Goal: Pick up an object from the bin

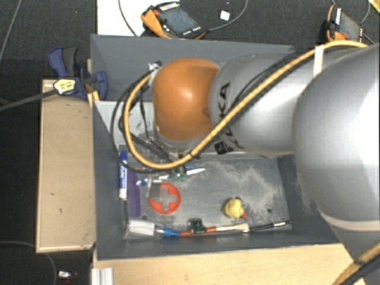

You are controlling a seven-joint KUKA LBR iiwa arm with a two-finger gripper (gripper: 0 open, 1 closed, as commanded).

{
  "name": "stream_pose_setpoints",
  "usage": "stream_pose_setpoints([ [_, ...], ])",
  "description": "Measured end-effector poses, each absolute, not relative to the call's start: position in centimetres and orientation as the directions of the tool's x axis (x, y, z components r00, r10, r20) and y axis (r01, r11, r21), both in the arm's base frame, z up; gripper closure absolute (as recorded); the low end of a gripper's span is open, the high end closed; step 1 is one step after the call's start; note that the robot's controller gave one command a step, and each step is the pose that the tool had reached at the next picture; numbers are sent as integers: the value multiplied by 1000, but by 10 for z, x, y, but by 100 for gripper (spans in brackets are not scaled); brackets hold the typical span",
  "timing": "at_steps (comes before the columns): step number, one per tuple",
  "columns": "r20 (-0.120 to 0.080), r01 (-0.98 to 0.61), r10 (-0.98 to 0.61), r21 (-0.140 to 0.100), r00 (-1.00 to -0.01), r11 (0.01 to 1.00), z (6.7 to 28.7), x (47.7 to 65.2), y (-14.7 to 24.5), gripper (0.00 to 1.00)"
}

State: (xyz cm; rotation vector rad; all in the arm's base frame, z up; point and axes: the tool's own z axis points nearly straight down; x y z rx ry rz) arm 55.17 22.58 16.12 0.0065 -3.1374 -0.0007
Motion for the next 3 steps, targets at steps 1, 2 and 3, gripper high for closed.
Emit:
stream_pose_setpoints([
  [1,-2,3,3,2,-1000,1000,166,553,224,0],
  [2,4,-129,-129,0,-992,992,68,549,185,0],
  [3,-8,-130,-130,4,-992,992,71,553,190,0],
])
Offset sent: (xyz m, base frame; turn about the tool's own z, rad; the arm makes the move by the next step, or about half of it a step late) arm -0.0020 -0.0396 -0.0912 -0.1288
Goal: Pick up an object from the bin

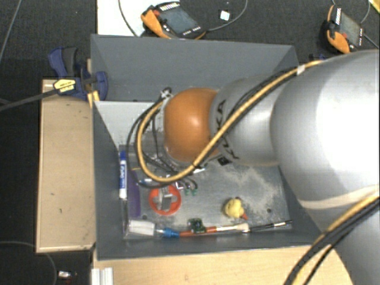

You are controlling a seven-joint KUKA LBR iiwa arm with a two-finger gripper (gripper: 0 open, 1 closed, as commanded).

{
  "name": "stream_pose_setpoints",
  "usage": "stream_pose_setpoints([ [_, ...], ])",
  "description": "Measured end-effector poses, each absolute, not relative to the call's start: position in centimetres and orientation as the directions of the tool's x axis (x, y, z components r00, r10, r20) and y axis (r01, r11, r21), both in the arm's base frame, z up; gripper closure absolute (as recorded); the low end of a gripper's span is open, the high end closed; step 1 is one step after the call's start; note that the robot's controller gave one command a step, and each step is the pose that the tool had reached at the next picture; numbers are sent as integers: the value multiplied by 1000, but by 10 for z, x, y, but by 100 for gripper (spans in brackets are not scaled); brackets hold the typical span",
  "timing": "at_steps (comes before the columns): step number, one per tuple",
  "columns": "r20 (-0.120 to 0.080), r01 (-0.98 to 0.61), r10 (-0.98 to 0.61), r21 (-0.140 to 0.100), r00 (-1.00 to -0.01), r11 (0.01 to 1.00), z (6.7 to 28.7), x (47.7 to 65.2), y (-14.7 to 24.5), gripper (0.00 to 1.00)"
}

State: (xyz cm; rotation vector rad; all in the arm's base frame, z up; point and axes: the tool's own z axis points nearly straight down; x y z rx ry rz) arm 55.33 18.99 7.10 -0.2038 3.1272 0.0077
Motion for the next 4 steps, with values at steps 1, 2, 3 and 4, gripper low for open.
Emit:
stream_pose_setpoints([
  [1,-1,-121,-121,3,-993,993,71,551,186,0],
  [2,-5,74,74,5,-997,997,70,548,156,0],
  [3,-5,-68,-68,5,-998,998,71,570,160,100],
  [4,-5,-67,-67,5,-998,998,72,570,160,100],
])
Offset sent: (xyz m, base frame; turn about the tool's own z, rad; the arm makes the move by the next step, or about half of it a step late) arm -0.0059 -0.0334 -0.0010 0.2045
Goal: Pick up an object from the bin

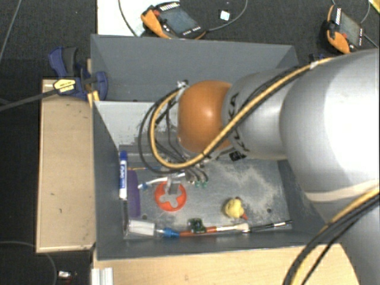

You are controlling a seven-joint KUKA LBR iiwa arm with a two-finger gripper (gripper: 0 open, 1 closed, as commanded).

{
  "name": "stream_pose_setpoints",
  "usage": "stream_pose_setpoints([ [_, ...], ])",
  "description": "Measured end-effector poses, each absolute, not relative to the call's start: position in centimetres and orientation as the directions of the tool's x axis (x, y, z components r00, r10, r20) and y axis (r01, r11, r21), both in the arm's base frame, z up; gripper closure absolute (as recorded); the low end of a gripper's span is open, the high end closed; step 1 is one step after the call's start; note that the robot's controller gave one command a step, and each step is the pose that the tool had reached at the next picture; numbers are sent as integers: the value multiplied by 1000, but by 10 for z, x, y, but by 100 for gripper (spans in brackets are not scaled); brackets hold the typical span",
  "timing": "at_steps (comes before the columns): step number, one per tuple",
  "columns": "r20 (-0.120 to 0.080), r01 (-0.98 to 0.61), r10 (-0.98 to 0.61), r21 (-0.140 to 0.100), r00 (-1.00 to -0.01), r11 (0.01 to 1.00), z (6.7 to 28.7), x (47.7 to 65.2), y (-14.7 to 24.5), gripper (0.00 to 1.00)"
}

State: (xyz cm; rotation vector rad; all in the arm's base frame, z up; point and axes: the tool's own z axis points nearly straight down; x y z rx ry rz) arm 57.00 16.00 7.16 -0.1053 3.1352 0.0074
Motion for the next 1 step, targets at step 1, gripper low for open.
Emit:
stream_pose_setpoints([
  [1,2,-65,-65,3,-998,998,114,568,159,100],
])
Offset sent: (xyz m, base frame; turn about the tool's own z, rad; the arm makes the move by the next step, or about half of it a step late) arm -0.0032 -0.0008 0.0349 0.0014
